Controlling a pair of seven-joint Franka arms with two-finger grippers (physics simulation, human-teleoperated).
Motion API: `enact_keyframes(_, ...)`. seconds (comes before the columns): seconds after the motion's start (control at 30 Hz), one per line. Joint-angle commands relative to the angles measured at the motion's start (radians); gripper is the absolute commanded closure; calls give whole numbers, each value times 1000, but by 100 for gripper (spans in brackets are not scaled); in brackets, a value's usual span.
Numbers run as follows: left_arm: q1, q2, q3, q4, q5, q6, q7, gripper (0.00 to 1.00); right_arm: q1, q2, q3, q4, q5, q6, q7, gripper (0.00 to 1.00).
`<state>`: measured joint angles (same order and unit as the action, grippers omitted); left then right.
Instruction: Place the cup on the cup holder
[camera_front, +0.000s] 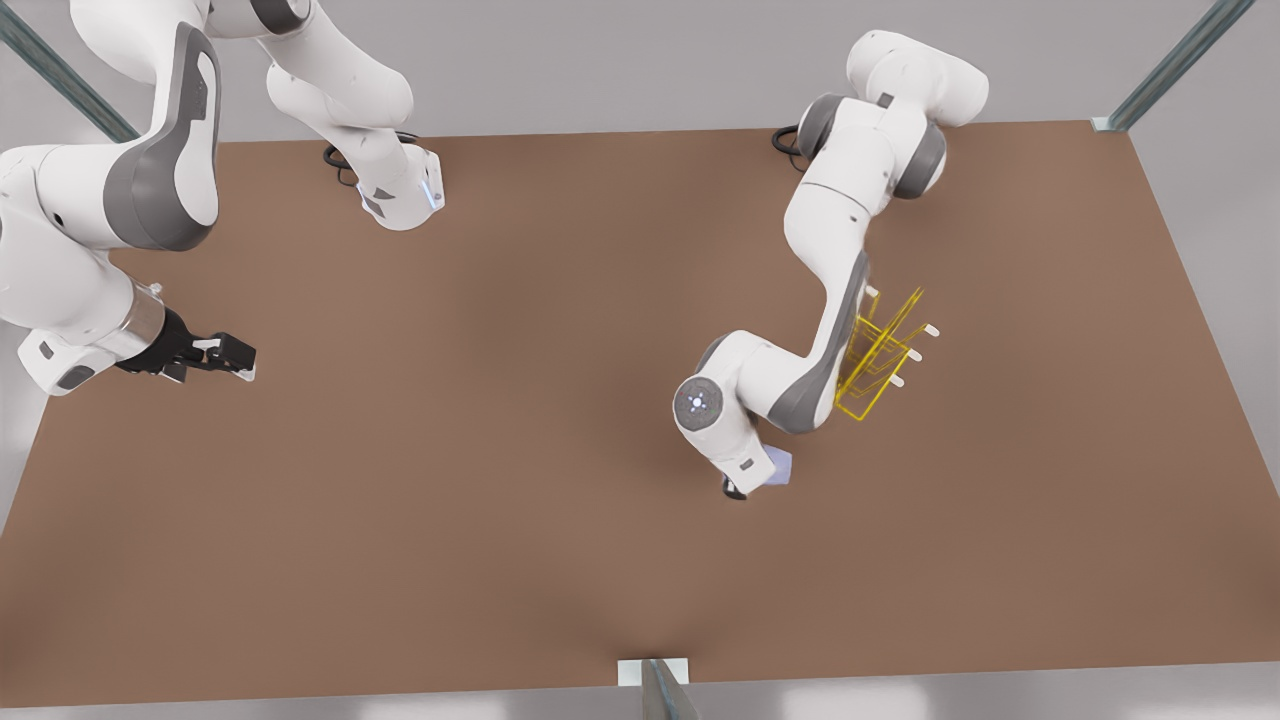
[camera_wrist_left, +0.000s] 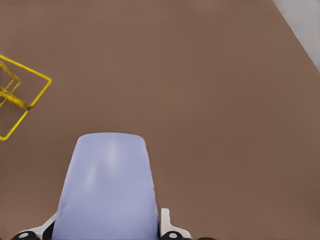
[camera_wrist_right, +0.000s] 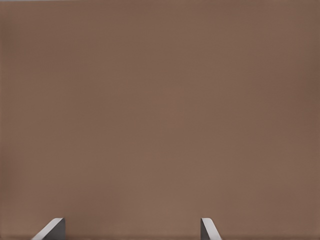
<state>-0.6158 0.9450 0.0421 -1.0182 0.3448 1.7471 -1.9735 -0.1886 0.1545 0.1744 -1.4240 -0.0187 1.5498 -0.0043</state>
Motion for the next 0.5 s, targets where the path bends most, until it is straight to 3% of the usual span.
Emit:
enact_keyframes(0.0,-31,-3,-1,1,172,-253,-22,20,0,-1,0,0,2,0,-2,0)
enact_keyframes(0.17,-87,3,1,-11,422,-435,-114,20,0,-1,0,0,2,-2,-2,0)
enact_keyframes(0.47,-168,20,-2,-59,382,-794,-525,20,8,16,0,11,2,6,-2,0)
